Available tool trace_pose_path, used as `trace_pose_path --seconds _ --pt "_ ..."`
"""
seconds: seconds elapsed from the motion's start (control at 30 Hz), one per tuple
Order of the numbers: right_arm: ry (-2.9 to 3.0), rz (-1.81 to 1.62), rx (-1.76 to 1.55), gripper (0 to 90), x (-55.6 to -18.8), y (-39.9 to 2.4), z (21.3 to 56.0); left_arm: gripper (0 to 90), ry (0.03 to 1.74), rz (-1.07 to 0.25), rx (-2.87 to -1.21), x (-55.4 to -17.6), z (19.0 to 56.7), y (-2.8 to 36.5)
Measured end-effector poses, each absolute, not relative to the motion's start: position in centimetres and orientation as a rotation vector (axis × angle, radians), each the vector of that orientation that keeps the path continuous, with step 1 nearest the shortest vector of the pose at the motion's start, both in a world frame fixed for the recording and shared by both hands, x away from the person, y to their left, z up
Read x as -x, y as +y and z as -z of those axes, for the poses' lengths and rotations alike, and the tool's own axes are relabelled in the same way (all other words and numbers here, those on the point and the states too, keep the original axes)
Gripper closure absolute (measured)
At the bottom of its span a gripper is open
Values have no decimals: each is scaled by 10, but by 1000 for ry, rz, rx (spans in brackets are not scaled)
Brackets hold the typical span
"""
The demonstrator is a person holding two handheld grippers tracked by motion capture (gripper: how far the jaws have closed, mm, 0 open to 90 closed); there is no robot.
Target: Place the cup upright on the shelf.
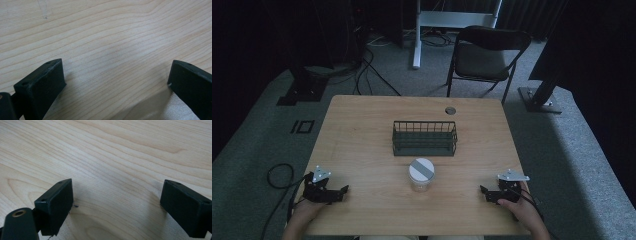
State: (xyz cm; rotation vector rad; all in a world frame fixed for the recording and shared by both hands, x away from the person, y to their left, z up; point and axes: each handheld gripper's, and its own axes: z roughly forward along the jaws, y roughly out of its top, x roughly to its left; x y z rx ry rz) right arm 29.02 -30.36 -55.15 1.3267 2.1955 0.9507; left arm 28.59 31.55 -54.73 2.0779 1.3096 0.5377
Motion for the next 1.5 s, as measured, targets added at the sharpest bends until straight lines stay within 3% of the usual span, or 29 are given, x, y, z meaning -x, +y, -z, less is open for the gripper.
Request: trace_pose_path --seconds 1.5 --pt "2283 -1177 -1030 110 -289 -240 521 11 1310 -538 -2077 -286 547 315"
